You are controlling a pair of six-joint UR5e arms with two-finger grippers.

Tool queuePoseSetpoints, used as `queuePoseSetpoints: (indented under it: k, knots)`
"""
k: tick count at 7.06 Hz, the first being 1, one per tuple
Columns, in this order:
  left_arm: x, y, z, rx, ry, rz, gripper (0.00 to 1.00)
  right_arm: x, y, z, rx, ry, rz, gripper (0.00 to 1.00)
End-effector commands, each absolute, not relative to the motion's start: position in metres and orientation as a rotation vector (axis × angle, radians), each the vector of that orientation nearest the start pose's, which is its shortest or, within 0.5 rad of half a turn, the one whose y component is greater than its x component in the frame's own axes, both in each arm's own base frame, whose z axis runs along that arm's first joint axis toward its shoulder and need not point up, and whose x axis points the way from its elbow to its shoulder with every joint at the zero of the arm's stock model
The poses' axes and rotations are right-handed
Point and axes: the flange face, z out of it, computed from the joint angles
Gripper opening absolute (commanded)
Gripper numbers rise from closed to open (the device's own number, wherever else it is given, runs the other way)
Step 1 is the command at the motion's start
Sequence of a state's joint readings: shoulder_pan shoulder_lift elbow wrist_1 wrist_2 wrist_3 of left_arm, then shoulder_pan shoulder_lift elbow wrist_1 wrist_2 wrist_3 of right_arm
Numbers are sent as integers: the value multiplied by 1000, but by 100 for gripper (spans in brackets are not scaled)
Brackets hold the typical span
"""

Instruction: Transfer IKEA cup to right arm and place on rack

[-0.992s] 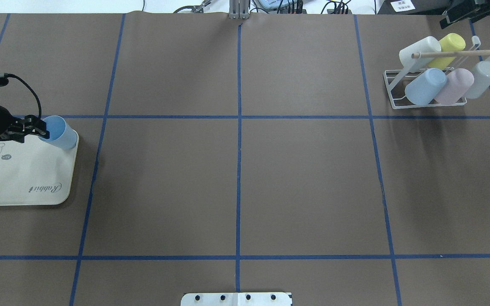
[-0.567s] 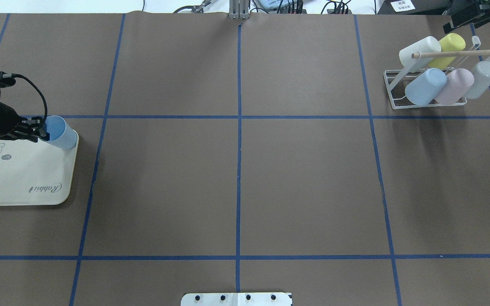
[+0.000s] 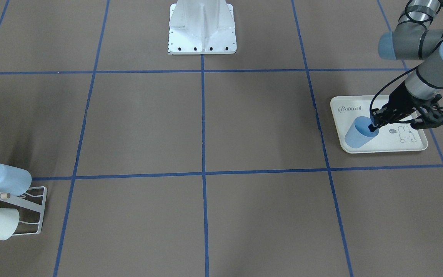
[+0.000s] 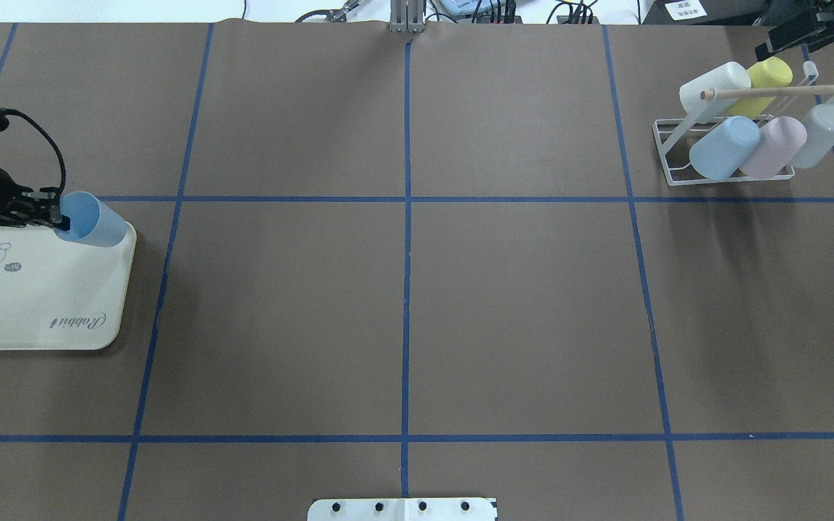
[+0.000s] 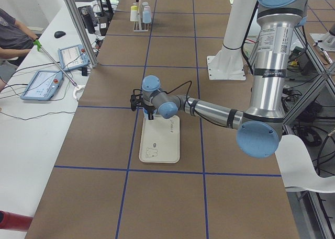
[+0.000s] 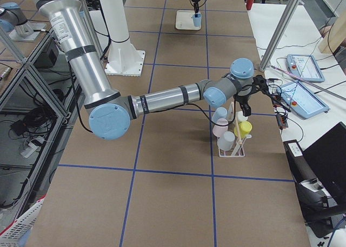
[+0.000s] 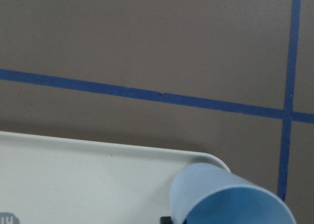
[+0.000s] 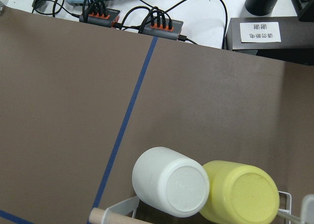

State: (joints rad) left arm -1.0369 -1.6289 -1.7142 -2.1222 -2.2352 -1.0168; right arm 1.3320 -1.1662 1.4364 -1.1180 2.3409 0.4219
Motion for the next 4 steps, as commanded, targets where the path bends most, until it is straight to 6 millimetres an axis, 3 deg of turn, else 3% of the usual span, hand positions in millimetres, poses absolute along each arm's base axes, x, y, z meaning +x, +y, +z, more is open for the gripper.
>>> queuePoseSetpoints:
  k: [1,2,4]
  knots:
    - [193,-492,459,73,1028,-240,0,-131,-656,380,374,-995,-9,98]
    - [196,-490,431,54,1075,-315,0,-155,-637,347,348,-1049,38,98]
    - [191,-475,360,46,1225,-428,0,-205,-581,267,300,-1173,130,98]
